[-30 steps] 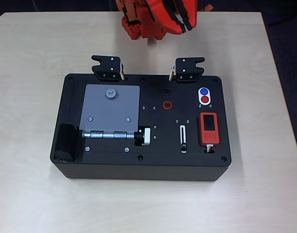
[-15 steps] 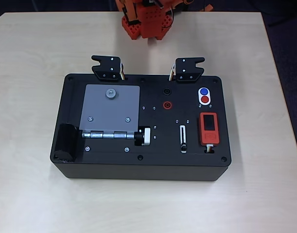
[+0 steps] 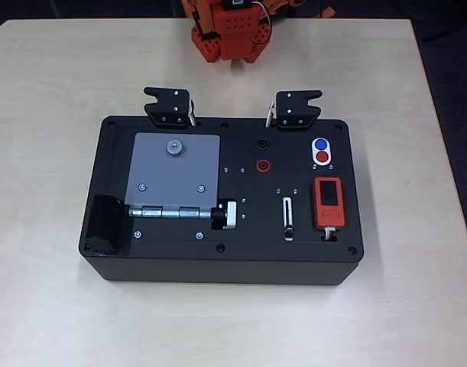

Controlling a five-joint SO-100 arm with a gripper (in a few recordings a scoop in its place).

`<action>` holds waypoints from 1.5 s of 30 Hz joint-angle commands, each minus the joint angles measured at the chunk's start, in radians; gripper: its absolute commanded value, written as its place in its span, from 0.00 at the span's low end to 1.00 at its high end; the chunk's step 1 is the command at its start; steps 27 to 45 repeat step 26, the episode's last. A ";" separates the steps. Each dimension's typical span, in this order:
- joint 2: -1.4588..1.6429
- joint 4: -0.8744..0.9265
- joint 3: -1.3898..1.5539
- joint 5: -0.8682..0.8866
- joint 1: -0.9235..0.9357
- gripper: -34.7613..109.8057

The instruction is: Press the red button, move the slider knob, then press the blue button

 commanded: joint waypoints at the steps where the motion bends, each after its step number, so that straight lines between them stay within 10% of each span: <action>1: 0.002 -0.152 0.003 0.057 -0.008 0.27; 18: 0.003 -0.716 0.003 0.348 0.015 0.29; 45: 0.002 -0.723 0.003 0.354 0.048 0.24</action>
